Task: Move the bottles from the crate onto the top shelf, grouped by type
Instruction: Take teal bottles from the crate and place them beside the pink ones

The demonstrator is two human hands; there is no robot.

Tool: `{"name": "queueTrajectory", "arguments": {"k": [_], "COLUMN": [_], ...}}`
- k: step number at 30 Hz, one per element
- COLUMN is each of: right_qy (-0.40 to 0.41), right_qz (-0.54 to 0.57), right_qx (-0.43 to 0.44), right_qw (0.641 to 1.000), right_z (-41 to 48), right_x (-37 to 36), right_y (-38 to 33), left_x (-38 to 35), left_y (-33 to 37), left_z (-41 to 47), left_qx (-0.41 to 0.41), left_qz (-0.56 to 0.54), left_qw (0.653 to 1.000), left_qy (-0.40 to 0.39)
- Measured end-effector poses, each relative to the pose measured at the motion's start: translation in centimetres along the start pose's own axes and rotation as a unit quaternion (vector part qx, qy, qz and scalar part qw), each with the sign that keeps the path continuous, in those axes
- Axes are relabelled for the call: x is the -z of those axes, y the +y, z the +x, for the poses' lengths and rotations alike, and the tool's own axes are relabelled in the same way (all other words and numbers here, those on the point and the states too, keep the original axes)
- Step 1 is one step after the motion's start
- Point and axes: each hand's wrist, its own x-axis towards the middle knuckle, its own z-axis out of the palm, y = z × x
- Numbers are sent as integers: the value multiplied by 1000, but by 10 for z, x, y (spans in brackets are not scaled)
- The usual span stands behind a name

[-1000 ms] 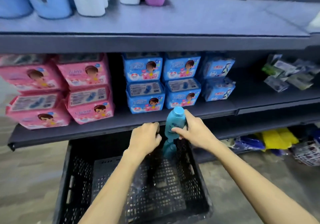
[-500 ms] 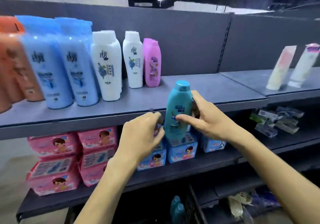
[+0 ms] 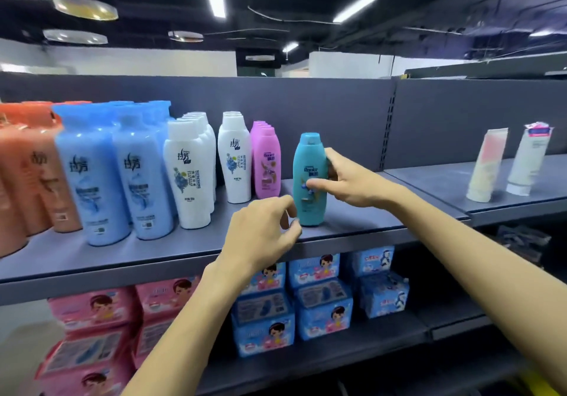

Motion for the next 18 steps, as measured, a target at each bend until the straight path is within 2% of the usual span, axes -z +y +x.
{"name": "queueTrajectory", "arguments": {"k": [6,11,18], "right_qy": [11,8,22], "right_qz": [50,-50,-60], "right_qx": [-19,-38,-52], "right_qw": [998,998,997], "right_z": [2,-10,-2], "right_x": [-11,-20,-28], "right_y": [19,31,41], "left_x": [-5,-8,-19], "left_y": [-3,-10,-23], "left_z": [21,29,50], "left_qx": [8,15,32], "left_qz": [11,23,47], "left_qw": [1000,999,998], "left_qy": [3,19,23]}}
